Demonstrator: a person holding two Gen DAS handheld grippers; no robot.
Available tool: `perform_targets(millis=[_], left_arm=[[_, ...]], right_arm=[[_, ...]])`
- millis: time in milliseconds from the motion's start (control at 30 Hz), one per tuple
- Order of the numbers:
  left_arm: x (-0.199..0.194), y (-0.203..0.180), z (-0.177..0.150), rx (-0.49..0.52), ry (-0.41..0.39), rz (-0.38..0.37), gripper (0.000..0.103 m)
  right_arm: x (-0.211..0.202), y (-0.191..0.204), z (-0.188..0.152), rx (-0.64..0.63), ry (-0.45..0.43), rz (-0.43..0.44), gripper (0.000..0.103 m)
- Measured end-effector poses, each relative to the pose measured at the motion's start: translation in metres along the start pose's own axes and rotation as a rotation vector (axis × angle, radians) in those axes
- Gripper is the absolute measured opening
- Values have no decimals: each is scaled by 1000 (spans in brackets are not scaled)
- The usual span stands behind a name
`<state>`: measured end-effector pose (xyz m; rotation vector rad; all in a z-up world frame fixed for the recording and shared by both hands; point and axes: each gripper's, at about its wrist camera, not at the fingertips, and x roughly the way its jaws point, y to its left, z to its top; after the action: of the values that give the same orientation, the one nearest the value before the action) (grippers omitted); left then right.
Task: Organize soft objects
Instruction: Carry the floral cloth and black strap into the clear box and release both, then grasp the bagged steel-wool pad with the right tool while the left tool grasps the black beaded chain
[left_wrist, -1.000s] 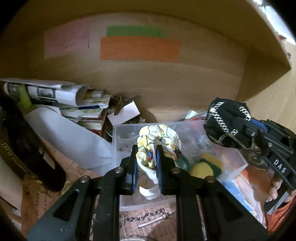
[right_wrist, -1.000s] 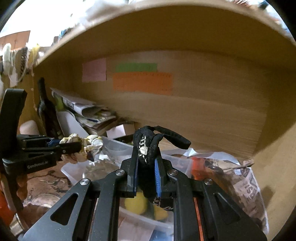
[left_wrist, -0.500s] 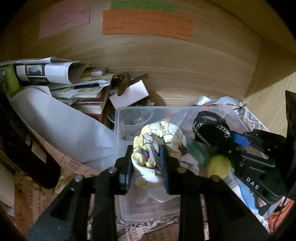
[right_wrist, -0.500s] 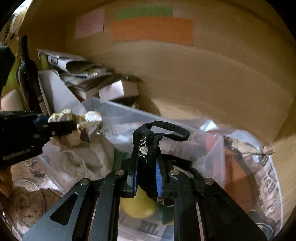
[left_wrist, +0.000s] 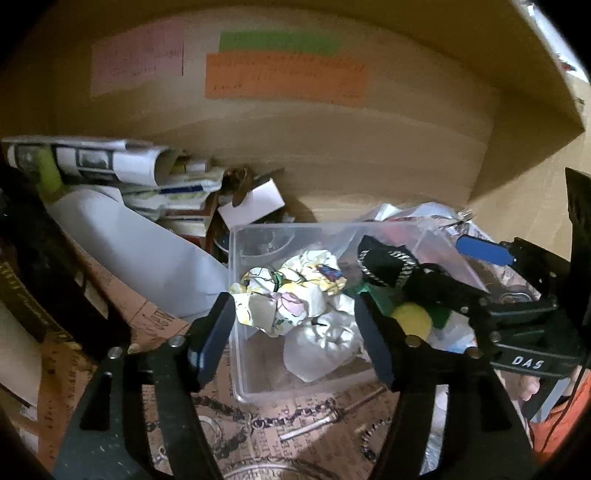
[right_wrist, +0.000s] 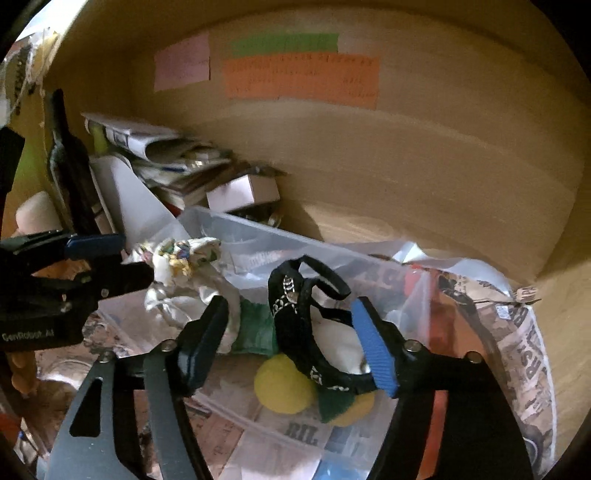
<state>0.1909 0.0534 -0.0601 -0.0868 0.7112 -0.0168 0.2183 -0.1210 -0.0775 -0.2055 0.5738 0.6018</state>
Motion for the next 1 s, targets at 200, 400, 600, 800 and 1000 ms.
perform_targets(millis=[200,400,600,800,1000], left_arm=[[-31,-10,-7,32,-48,2,90],[-50,-15,-23,49,-63,6,98],[-49,-15,-46,51,-10,12,99],[-39,-16,-75,42,76,9,99],[-25,-15,-100,20,153,-5,99]], right_arm=[[-37,6,-1,-5,-76,6,84],[-65,13,-18,-24,-106,15,93],[-73,17,-44,-11,-78,22,93],[-69,21,-72,24,-11,40,93],[-62,27,-101,59,76,79,93]])
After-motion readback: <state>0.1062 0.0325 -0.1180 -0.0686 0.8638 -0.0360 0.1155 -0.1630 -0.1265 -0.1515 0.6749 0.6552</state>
